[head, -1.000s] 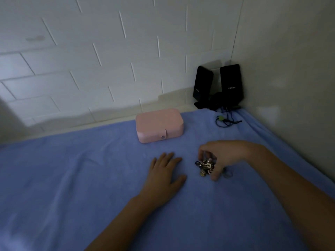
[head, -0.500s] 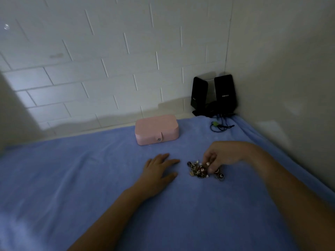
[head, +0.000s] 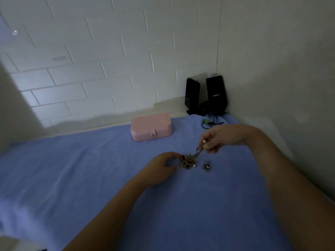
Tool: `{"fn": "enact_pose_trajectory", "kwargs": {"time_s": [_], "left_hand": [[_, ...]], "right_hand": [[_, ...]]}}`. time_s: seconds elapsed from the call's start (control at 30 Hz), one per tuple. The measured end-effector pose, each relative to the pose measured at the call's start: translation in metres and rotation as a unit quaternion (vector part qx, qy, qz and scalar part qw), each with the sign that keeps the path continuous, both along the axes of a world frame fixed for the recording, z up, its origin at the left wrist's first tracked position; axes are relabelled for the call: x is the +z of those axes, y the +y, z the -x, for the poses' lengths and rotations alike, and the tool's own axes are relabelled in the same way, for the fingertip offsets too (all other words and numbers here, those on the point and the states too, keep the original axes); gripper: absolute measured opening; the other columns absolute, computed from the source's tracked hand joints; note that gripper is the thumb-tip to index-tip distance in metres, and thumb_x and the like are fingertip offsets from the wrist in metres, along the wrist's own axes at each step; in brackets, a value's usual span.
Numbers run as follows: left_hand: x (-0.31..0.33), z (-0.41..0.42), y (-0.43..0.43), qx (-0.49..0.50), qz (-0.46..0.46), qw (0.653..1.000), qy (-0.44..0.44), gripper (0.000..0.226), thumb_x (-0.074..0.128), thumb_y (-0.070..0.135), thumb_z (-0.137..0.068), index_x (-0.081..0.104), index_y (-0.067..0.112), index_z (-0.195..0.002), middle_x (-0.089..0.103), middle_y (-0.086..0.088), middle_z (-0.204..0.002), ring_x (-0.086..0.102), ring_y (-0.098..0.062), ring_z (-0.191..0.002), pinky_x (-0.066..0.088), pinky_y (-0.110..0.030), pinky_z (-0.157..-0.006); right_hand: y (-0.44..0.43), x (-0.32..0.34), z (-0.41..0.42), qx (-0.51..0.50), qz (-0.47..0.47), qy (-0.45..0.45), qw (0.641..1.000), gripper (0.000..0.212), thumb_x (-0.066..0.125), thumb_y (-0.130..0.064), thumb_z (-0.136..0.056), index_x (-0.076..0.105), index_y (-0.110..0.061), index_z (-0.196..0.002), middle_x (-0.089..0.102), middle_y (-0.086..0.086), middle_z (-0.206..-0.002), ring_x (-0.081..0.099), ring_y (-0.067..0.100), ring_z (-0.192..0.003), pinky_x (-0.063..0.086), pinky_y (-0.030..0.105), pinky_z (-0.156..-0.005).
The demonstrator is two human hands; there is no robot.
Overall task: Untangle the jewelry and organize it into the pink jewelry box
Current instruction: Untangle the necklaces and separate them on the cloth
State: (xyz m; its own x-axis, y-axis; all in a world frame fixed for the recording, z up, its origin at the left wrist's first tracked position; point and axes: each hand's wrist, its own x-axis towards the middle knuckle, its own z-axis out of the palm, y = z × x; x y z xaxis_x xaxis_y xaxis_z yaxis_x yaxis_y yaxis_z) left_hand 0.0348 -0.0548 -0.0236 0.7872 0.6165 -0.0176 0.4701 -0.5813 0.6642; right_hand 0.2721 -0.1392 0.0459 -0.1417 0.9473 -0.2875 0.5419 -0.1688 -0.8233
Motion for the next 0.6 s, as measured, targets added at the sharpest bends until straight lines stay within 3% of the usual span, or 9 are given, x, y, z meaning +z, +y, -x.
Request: {"fn": "enact_pose_trajectory", "kwargs": {"time_s": [0.17, 0.23, 0.33, 0.43, 0.53, 0.6], "left_hand": [[0.008, -0.024, -0.011, -0.02, 0.015, 1.0, -0.016, 0.049, 0.069, 0.036, -0.083, 0.052, 0.028, -0.129, 0.053, 0.011, -0.127, 0.048, -0.006, -0.115, 0.035, -0.017, -0.096], [0.009, -0.033, -0.016, -0.025, 0.019, 0.998, -0.046, 0.036, 0.07, 0.036, -0.081, 0.06, 0.029, -0.115, 0.057, 0.012, -0.116, 0.054, -0.004, -0.101, 0.039, -0.007, -0.083], [0.013, -0.046, -0.026, -0.022, 0.062, 0.989, -0.133, 0.024, 0.07, 0.029, -0.082, 0.062, 0.026, -0.105, 0.063, 0.008, -0.101, 0.059, 0.005, -0.081, 0.044, -0.007, -0.068], [0.021, -0.056, -0.033, -0.034, 0.059, 0.979, -0.191, 0.01, 0.066, 0.018, -0.086, 0.069, 0.018, -0.096, 0.069, 0.009, -0.087, 0.062, 0.005, -0.078, 0.046, -0.01, -0.073], [0.026, -0.054, -0.029, -0.013, 0.156, 0.951, -0.268, 0.009, 0.064, 0.01, -0.086, 0.071, 0.013, -0.083, 0.071, 0.001, -0.077, 0.065, -0.011, -0.076, 0.052, -0.025, -0.08], [0.028, -0.049, -0.025, -0.006, 0.202, 0.933, -0.298, 0.009, 0.064, 0.009, -0.085, 0.071, 0.013, -0.081, 0.071, 0.0, -0.076, 0.065, -0.013, -0.075, 0.052, -0.026, -0.079]], "right_hand": [[-0.008, 0.002, -0.008, -0.025, -0.012, 0.084, 0.996, 0.01, 0.053, -0.002, -0.092, 0.063, -0.003, -0.092, 0.067, 0.007, -0.091, 0.063, 0.014, -0.087, 0.052, 0.02, -0.079], [-0.011, 0.002, -0.009, -0.029, -0.027, 0.139, 0.99, 0.012, 0.05, 0.002, -0.092, 0.061, 0.0, -0.091, 0.069, 0.009, -0.089, 0.065, 0.017, -0.087, 0.053, 0.023, -0.081], [-0.016, 0.005, -0.009, -0.03, -0.049, 0.216, 0.975, 0.007, 0.054, 0.0, -0.088, 0.059, 0.002, -0.091, 0.07, 0.01, -0.084, 0.068, 0.02, -0.083, 0.055, 0.027, -0.079], [-0.019, 0.011, -0.007, -0.023, -0.082, 0.226, 0.97, 0.005, 0.055, 0.0, -0.086, 0.058, 0.001, -0.089, 0.069, 0.008, -0.078, 0.067, 0.018, -0.078, 0.055, 0.028, -0.078], [-0.02, 0.016, -0.009, -0.034, -0.114, 0.295, 0.948, 0.007, 0.051, -0.003, -0.081, 0.056, 0.0, -0.084, 0.068, 0.008, -0.077, 0.066, 0.018, -0.078, 0.054, 0.029, -0.076], [-0.02, 0.017, -0.009, -0.042, -0.115, 0.357, 0.926, 0.012, 0.048, -0.002, -0.078, 0.06, -0.002, -0.079, 0.067, 0.01, -0.078, 0.066, 0.02, -0.079, 0.055, 0.032, -0.076]]}}
